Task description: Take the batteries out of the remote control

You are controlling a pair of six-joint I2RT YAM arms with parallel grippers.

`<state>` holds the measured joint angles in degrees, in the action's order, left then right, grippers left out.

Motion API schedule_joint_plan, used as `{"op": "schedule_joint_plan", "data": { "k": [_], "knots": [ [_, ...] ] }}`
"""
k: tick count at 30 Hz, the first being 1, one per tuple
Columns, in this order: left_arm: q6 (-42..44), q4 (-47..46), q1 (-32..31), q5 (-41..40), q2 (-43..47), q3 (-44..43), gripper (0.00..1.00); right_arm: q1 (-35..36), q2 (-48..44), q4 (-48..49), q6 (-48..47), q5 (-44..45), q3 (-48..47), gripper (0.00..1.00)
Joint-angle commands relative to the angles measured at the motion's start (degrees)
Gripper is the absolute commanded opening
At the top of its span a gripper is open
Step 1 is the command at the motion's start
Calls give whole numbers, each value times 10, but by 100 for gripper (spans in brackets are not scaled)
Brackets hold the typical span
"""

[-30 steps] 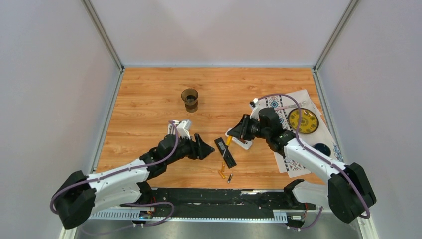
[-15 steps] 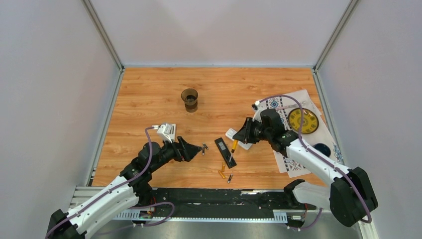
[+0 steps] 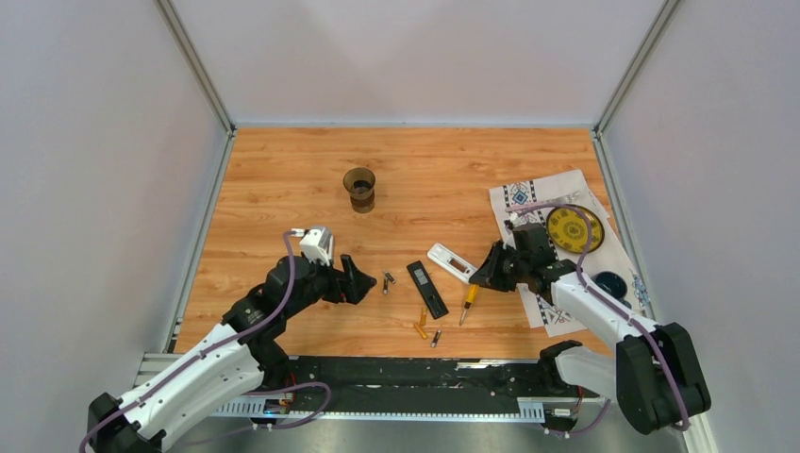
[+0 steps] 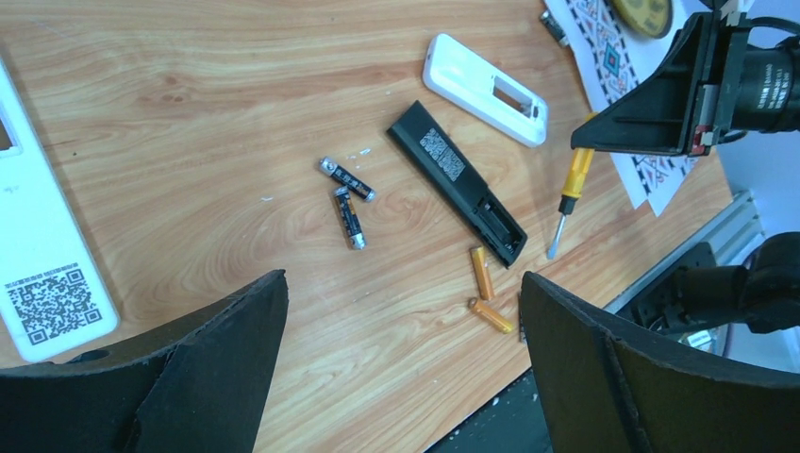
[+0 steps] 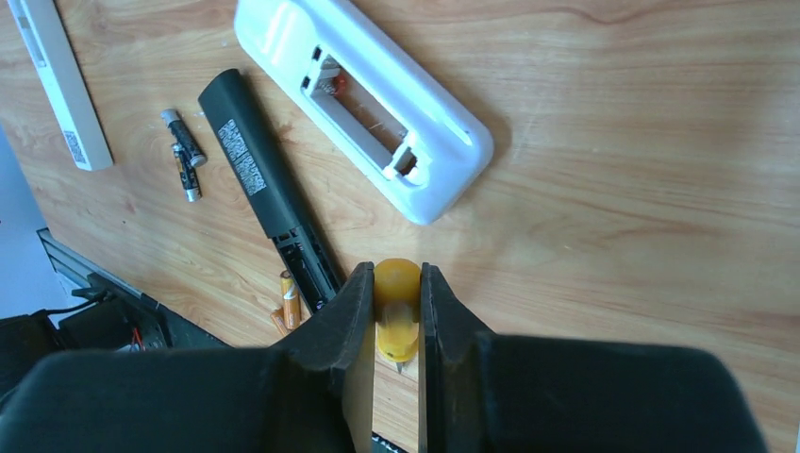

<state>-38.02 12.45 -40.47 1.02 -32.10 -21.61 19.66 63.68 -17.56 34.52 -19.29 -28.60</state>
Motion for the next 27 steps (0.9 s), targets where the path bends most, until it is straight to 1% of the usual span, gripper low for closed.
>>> {"op": "schedule_joint_plan", "data": {
  "k": [1,3,5,6,7,8,9,10,11,12,13,16,19,20,22,24,27],
  "knots": [
    [27,14,3,7,-23,-32,98,-14,26,2,5,12,3,3],
    [27,13,2,7,-30,-36,98,-17,34,2,5,14,3,8],
    [27,14,2,7,-30,-37,98,-19,39,0,6,15,0,19],
    [26,12,2,9,-31,-37,98,-20,38,-1,6,16,0,28],
    [27,10,2,13,-30,-36,98,-20,32,-2,7,17,-1,49],
    [28,9,3,14,-30,-36,98,-20,27,-2,7,21,-1,58],
    [27,8,2,14,-30,-36,98,-20,21,-4,9,25,-1,66],
    [27,8,3,16,-30,-35,99,-20,7,-6,9,28,-1,79],
    [26,7,3,17,-30,-35,99,-20,-1,-7,10,35,-1,86],
    [26,6,3,17,-30,-35,99,-21,-9,-9,9,37,-3,96],
    [25,6,3,19,-30,-34,100,-21,-24,-12,9,41,-4,100],
    [25,8,2,14,-30,-38,100,-20,-48,-24,9,49,-14,100],
    [33,35,2,-7,-31,-55,100,-21,-74,-38,4,60,-29,100],
    [37,59,3,-8,-34,-62,100,-21,-83,-42,2,66,-32,100],
    [50,88,2,-45,-38,-86,100,-21,-112,-63,-7,93,-49,100],
    [63,135,3,-64,-50,-106,100,-21,-134,-77,-14,113,-62,100],
    [101,201,2,-101,-74,-160,100,-21,-180,-106,-28,155,-90,100]
  ]
}}
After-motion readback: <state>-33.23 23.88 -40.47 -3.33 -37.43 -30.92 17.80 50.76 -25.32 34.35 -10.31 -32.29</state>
